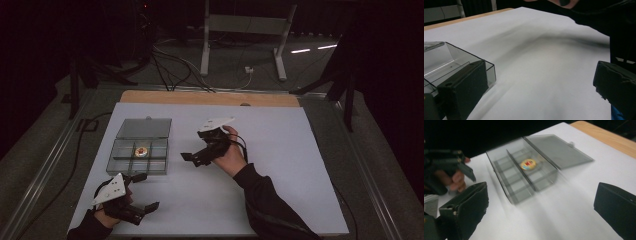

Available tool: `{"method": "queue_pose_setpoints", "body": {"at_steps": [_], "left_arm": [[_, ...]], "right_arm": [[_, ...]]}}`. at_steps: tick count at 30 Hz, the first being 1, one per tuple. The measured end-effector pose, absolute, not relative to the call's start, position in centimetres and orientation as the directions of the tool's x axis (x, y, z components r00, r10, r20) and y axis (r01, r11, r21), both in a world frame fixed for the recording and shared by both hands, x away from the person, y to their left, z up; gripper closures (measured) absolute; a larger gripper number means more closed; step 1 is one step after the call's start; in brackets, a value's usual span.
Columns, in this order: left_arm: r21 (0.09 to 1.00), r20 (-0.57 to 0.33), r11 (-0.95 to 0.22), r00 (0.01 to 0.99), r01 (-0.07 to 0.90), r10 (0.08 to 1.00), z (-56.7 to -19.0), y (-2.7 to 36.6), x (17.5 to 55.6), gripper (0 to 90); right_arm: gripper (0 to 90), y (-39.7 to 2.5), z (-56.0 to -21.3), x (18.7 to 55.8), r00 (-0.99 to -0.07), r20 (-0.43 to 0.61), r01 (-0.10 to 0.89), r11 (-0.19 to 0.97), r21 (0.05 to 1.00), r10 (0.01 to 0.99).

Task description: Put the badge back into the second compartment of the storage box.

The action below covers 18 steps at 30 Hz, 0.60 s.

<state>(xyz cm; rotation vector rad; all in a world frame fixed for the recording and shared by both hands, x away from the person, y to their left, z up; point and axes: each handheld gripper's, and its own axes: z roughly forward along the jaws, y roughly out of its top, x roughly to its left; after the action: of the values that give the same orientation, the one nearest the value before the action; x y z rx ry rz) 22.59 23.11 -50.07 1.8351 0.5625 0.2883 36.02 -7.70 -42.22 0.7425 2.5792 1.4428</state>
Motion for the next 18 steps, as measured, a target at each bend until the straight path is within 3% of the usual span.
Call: {"method": "queue_pose_setpoints", "body": {"at_steps": [12, 18], "left_arm": [[0.940, -0.075, -0.250, 0.857, 0.231, 0.510, -50.0, 23.1, 22.6, 0.4], [0.941, -0.075, -0.248, 0.856, 0.230, 0.511, -50.0, 23.1, 22.5, 0.4]], "right_arm": [[0.0, -17.3, -45.8, 32.5, -0.812, 0.197, 0.440, 0.356, 0.824, 0.549], [0.0, -20.9, -47.1, 30.7, -0.782, 0.170, 0.446, 0.348, 0.825, 0.600]]}}
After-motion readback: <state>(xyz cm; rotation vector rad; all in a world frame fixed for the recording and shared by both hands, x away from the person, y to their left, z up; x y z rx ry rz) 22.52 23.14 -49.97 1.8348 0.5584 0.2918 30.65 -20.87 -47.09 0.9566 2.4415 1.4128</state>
